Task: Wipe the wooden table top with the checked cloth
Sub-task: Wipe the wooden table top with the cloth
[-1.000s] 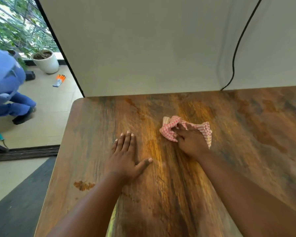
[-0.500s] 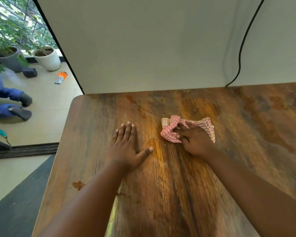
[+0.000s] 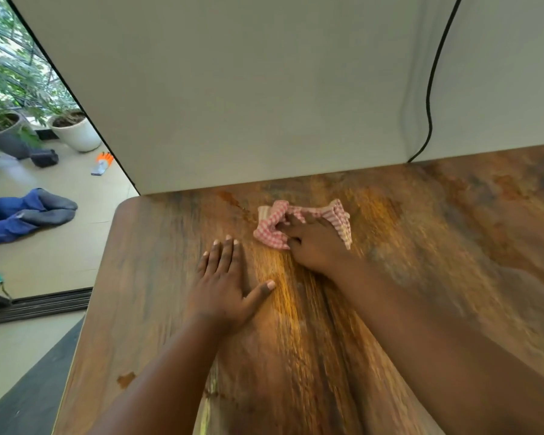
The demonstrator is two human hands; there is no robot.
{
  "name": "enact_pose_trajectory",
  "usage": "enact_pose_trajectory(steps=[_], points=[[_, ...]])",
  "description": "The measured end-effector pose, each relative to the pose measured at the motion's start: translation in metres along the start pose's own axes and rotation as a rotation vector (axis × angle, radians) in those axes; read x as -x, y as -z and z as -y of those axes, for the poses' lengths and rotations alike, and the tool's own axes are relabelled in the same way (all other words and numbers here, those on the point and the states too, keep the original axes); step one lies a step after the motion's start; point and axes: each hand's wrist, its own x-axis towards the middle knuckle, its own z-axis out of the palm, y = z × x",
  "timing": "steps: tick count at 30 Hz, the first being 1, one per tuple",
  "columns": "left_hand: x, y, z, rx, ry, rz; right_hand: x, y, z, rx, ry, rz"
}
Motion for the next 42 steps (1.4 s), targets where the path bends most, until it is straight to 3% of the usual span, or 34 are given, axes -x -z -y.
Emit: enact_pose_trajectory(steps=[5, 14, 20, 25, 30, 37, 42], points=[[-0.020, 0.002, 0.002, 0.021, -0.021, -0.006, 0.023, 0.008, -0.026, 0.012, 0.053, -0.026], [-0.018, 0.005, 0.002, 0.034, -0.016, -0.010, -0.066, 0.024, -0.028, -0.010, -0.138, -0.078], [-0.018, 0.003, 0.002, 0.026, -0.012, -0.019, -0.088, 0.015, 0.001, 0.010, -0.016, -0.030], [-0.017, 0.005, 0.002, 0.040, -0.013, -0.017, -0.060, 0.018, -0.033, -0.020, 0.106, -0.034], [-0.017, 0.007, 0.002, 0.051, -0.015, -0.012, -0.073, 0.036, -0.065, 0.003, 0.000, -0.051], [-0.018, 0.007, 0.000, 0.045, -0.007, -0.006, -0.098, 0.024, -0.036, 0.005, -0.132, -0.108], [-0.018, 0.007, -0.001, 0.044, -0.003, -0.001, -0.093, 0.007, 0.013, 0.052, 0.098, -0.022]])
